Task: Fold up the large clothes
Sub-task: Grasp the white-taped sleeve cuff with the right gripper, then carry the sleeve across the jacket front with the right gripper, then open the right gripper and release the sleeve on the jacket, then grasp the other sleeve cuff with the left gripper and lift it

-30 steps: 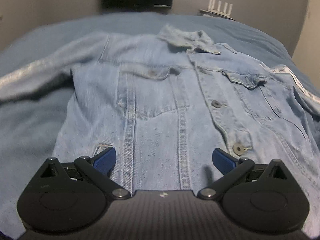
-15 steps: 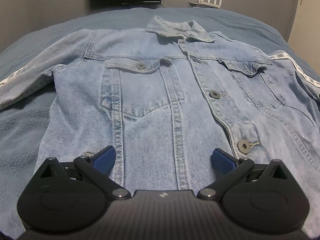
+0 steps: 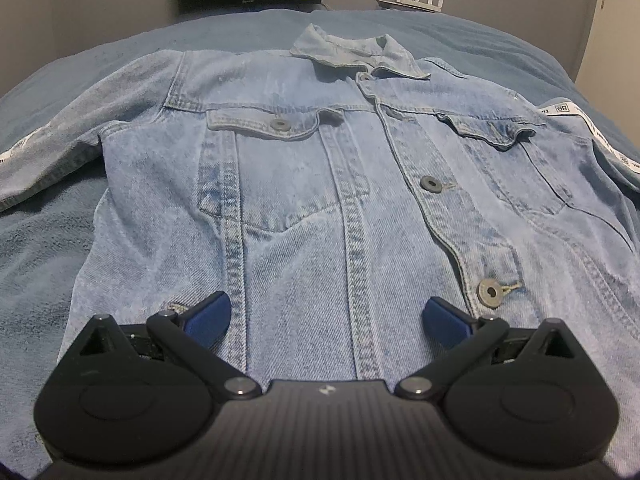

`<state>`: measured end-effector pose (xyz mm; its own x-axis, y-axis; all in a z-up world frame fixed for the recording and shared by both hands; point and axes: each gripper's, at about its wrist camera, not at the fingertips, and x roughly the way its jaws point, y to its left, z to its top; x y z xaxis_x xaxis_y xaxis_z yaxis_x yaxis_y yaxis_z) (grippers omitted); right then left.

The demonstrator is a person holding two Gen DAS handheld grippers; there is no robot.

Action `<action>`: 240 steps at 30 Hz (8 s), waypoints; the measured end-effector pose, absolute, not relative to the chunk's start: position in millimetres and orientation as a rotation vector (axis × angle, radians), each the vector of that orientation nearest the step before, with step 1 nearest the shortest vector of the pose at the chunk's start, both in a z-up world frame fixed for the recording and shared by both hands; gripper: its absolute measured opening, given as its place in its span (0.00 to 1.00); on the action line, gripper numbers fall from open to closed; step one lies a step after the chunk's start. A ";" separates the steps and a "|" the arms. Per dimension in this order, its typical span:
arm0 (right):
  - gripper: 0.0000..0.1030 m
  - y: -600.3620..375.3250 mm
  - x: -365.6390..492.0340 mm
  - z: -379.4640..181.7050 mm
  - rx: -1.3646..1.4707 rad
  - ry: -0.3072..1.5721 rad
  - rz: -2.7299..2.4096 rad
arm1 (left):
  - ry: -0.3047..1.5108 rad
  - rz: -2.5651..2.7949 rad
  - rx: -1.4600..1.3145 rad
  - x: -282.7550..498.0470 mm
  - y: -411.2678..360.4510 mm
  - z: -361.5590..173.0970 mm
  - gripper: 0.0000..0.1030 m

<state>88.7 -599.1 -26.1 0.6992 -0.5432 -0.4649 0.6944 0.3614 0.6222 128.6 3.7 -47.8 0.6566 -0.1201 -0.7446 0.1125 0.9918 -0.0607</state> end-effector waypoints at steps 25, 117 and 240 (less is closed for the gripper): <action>0.10 -475.3 129.8 79.9 0.281 0.002 -0.407 | 0.829 -0.140 -0.072 135.5 13.5 -44.7 1.00; 0.50 -153.4 208.3 15.7 0.041 0.673 0.357 | 0.757 -0.055 -0.229 144.0 57.2 -60.1 1.00; 0.99 -157.7 60.0 -51.9 -0.285 0.589 0.196 | 0.490 -0.621 -0.359 254.0 -31.2 -7.4 0.08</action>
<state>60.0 -157.7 -51.9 0.8144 0.1008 -0.5715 -0.2622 0.9425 -0.2074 254.0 -31.2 -7.4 0.7060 -0.6286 -0.3262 0.4636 0.7584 -0.4581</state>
